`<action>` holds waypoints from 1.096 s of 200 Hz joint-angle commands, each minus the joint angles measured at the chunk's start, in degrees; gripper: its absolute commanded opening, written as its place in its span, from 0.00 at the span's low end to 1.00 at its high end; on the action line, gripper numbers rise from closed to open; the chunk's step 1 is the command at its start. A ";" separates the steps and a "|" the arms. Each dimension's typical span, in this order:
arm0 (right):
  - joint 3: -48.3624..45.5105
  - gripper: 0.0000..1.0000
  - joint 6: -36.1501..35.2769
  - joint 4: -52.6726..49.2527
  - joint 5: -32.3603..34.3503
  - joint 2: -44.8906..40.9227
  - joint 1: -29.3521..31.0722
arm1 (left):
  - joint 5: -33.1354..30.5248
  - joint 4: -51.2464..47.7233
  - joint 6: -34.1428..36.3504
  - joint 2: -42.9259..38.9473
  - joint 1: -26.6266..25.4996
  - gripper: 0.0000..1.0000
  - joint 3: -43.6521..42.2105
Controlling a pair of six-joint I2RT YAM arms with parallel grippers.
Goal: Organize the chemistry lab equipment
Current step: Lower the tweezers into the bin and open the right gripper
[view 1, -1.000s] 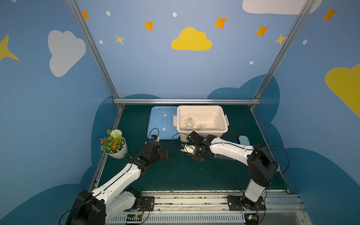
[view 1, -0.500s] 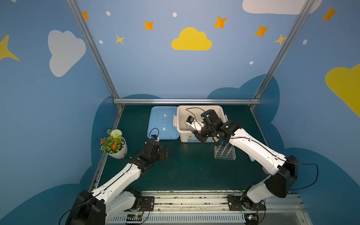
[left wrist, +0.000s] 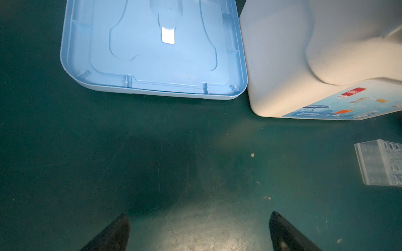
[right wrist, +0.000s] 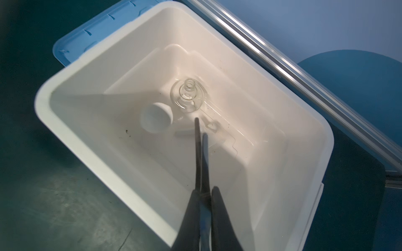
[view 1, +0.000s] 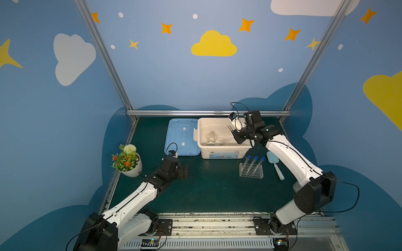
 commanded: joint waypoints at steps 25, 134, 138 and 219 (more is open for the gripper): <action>2.20 0.00 -9.75 -2.73 -0.11 7.92 -1.72 | 0.59 0.67 -0.54 -0.07 0.07 1.00 -0.46; 4.74 0.00 -21.06 -8.63 4.59 18.76 -1.78 | 0.58 1.21 -0.88 1.79 0.18 1.00 -0.55; 4.99 0.00 -20.93 -8.78 5.22 19.26 -1.82 | 0.51 1.12 -0.90 1.78 0.17 1.00 -0.62; 15.09 0.00 -18.42 -16.06 4.71 26.14 -2.88 | -0.44 0.95 -0.71 1.90 0.32 1.00 -1.08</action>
